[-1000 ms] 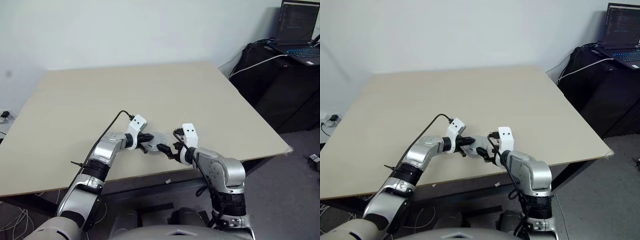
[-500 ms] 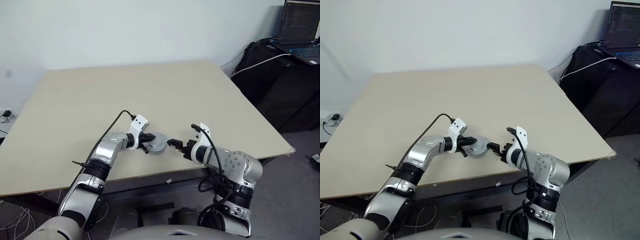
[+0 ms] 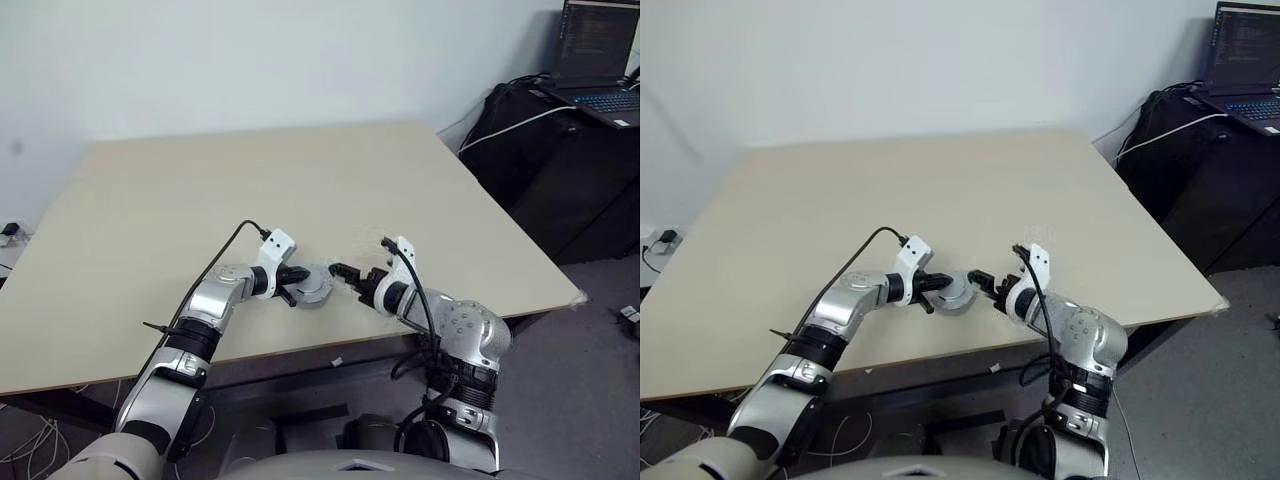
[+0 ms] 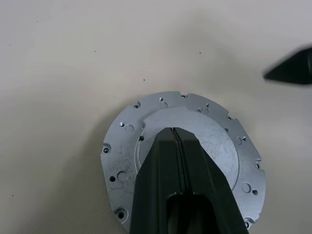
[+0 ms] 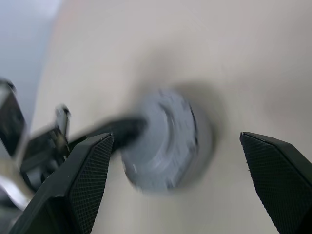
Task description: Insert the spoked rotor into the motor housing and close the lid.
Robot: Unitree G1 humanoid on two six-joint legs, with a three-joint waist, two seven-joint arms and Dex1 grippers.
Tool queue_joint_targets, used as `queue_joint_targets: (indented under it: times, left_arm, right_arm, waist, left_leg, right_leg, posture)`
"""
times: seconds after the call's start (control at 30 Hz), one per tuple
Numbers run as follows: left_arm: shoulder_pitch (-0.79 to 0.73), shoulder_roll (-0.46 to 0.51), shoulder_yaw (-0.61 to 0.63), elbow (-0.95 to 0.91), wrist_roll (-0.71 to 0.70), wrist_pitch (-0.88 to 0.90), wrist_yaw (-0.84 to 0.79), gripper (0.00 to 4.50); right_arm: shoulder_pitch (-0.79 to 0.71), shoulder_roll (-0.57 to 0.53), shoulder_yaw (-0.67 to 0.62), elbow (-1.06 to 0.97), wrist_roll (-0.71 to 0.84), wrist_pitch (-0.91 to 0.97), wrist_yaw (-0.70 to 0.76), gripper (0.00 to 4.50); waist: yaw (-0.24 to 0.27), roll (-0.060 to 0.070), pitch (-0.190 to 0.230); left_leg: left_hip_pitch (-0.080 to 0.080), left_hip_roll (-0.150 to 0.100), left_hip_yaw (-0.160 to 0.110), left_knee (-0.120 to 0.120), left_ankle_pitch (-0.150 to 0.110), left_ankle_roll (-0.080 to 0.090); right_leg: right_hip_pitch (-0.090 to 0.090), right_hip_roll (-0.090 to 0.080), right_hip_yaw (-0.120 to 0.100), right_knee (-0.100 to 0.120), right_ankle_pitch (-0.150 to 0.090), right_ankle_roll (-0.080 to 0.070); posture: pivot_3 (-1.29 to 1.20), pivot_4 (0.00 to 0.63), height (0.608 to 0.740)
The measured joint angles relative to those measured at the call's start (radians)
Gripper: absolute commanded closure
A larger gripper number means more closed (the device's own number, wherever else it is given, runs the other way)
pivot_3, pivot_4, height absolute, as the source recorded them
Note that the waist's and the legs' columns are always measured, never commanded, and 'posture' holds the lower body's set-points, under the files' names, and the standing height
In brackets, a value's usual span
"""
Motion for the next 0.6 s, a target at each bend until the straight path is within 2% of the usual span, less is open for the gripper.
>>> queue_joint_targets:
  times: [0.3, 0.6]
  left_arm:
    - [0.000, -0.002, 0.002, 0.000, 0.000, 0.000, 0.000, 4.50]
    - [0.000, -0.002, 0.002, 0.000, 0.000, 0.000, 0.000, 4.50]
  right_arm:
    - [-0.005, 0.000, 0.053, 0.128, 0.017, -0.147, 0.009, 0.01]
    - [-0.007, -0.001, 0.062, 0.243, 0.021, -0.147, -0.009, 0.01]
  waist:
    - [0.000, 0.000, 0.000]
    - [0.000, 0.000, 0.000]
  left_leg:
    - [0.000, 0.000, 0.000, 0.000, 0.000, 0.000]
    - [0.000, 0.000, 0.000, 0.000, 0.000, 0.000]
  right_leg:
    - [0.000, 0.000, 0.000, 0.000, 0.000, 0.000]
    - [0.001, 0.000, 0.000, 0.000, 0.000, 0.000]
  posture:
    - [0.00, 0.000, 0.740]
    - [0.00, 0.000, 0.740]
